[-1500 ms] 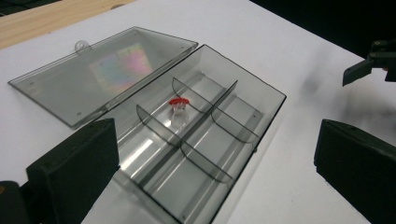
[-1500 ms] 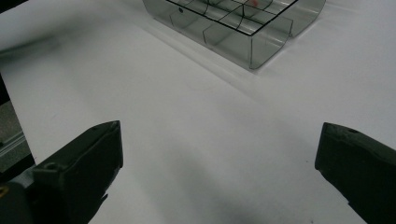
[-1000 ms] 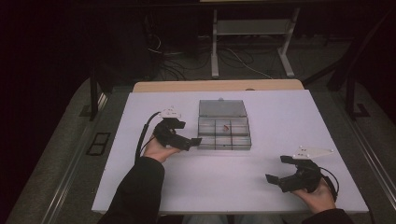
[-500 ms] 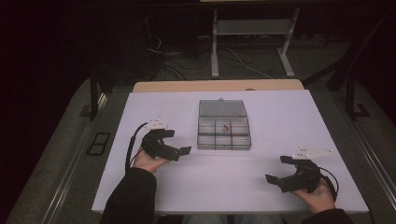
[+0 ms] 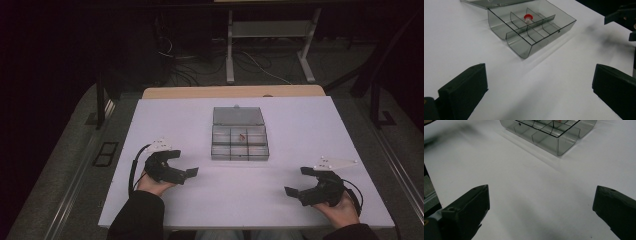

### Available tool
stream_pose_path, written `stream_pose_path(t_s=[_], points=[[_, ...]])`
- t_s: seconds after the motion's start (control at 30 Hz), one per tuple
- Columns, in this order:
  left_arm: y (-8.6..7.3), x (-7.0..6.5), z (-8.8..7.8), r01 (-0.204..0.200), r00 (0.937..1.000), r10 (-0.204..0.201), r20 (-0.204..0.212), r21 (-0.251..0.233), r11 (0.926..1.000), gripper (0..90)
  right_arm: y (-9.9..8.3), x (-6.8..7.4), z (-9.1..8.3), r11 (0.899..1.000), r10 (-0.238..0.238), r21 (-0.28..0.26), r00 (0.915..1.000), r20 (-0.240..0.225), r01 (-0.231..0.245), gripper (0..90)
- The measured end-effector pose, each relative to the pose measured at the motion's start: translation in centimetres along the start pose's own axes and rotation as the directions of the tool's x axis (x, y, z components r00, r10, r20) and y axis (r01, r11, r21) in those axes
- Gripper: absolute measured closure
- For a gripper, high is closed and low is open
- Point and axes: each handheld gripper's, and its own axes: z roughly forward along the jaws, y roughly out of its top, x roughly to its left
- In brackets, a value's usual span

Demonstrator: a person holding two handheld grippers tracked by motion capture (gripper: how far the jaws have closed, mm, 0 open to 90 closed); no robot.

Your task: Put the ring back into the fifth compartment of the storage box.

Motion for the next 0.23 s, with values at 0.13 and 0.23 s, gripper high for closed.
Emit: stream_pose_path(t_s=[0.13, 0.23], points=[[-1.1, -0.4, 0.0, 0.009, 0.9999, -0.009, 0.010, 0.015, 0.9998, 0.0, 0.0, 0.0, 0.0, 1.000, 0.002, -0.001, 1.0000, 0.000, -0.002, 0.5], [-1.6, -0.7, 0.3, 0.007, 0.9998, -0.007, 0.017, 0.026, 0.9996, 0.0, 0.0, 0.0, 0.0, 1.000, 0.005, -0.002, 1.0000, 0.000, -0.005, 0.5]])
